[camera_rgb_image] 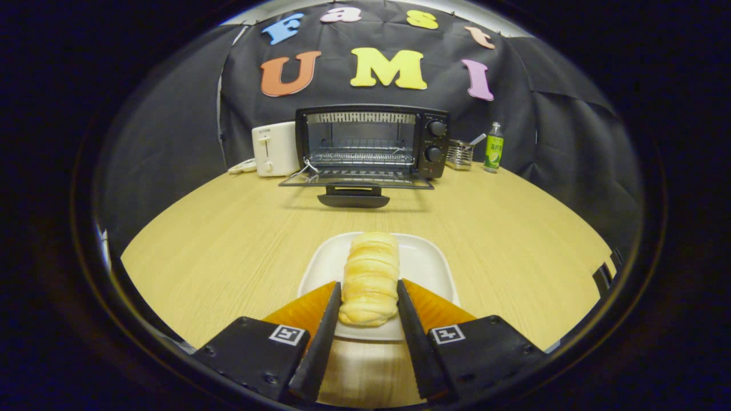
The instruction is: Open the toaster oven, put the food inside, and close the toaster oven door.
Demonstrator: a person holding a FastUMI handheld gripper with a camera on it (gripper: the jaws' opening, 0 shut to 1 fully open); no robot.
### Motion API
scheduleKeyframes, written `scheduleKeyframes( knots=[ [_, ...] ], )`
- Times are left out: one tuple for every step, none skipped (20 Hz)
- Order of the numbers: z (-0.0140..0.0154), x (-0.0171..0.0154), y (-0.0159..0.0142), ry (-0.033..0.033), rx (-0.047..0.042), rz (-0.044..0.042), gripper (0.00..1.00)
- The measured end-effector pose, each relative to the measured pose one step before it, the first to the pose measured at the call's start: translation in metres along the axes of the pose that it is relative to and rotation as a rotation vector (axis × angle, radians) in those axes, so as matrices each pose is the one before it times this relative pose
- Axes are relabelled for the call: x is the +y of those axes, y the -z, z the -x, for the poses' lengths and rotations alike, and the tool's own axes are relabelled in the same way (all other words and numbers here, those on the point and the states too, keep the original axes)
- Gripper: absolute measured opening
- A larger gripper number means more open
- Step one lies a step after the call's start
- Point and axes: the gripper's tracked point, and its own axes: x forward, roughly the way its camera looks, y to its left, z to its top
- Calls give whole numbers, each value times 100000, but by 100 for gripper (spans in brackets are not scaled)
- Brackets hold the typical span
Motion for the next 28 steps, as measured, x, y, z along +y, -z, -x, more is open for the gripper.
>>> scheduleKeyframes(
  knots=[
    [250, 125, -408, 242, -2387, 943, 66],
    [269, 53, -801, 546, -3078, 1720, 64],
    [344, -70, -709, 577, -3448, 2067, 64],
    [297, 36, -859, 267, -3014, 2029, 63],
    [254, 128, -496, -354, -2022, 1286, 63],
    [170, 271, -609, -995, -1967, 282, 63],
    [140, 258, -529, -915, -1861, 66, 63],
    [8, 234, -678, -742, -1605, 3, 62],
    [-67, 170, -481, -915, -1472, -183, 61],
    [-210, 200, -614, -1103, -1497, -479, 60],
    [-174, 185, -500, -969, -1480, -744, 59],
    [-200, -31, -636, 153, -1300, -968, 59],
    [-312, -279, -594, 1173, -1921, -1353, 59],
    [-269, -18, -939, 375, -2245, -1522, 59],
    [-506, 155, -898, -709, -2671, -1812, 59],
    [-494, 241, -1032, -997, -2564, -2241, 58],
    [-566, 319, -800, -1789, -2163, -2673, 58],
    [-604, 535, -677, -2675, -1238, -2781, 58],
    [-633, 269, -592, -1932, -159, -2466, 58],
    [-571, -3, -650, -1008, -148, -2596, 58],
    [-698, -58, -536, -947, -593, -3036, 58],
    [-848, 60, -592, -1492, -458, -3237, 58],
    [-1186, -107, -283, -1045, -526, -3293, 58],
    [-884, -203, -264, -1019, -918, -3268, 58],
    [-936, -224, -213, -894, -1000, -3439, 58],
    [-839, -342, -60, -547, -289, -3321, 58],
    [-923, -572, 481, -47, 474, -3456, 58],
    [-917, -343, 512, -861, 2022, -4864, 58]
  ],
)
